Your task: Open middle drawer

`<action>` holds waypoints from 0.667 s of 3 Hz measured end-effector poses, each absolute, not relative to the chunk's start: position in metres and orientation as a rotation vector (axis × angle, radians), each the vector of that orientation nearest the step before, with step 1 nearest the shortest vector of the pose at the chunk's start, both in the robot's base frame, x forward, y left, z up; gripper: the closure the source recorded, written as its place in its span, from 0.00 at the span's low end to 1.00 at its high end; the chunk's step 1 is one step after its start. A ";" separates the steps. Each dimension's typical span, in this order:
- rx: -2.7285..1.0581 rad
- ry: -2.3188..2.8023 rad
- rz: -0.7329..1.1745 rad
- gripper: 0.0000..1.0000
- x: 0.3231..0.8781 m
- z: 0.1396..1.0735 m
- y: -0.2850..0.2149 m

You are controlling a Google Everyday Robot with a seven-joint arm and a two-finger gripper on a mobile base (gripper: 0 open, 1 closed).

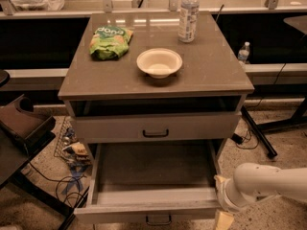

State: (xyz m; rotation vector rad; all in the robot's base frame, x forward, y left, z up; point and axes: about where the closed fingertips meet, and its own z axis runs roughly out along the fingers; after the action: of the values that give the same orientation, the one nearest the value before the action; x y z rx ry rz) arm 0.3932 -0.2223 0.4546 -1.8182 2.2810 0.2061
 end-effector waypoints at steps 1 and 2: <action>-1.908 2.244 0.007 0.17 0.395 0.493 -0.221; -1.954 2.170 -0.122 0.40 0.418 0.531 -0.206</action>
Offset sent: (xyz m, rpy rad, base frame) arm 0.0648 0.0443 0.1240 -0.2383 -0.2821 0.2097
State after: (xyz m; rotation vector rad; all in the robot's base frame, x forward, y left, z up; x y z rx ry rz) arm 0.4176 -0.2061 0.5311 -1.9543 2.1704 -0.1223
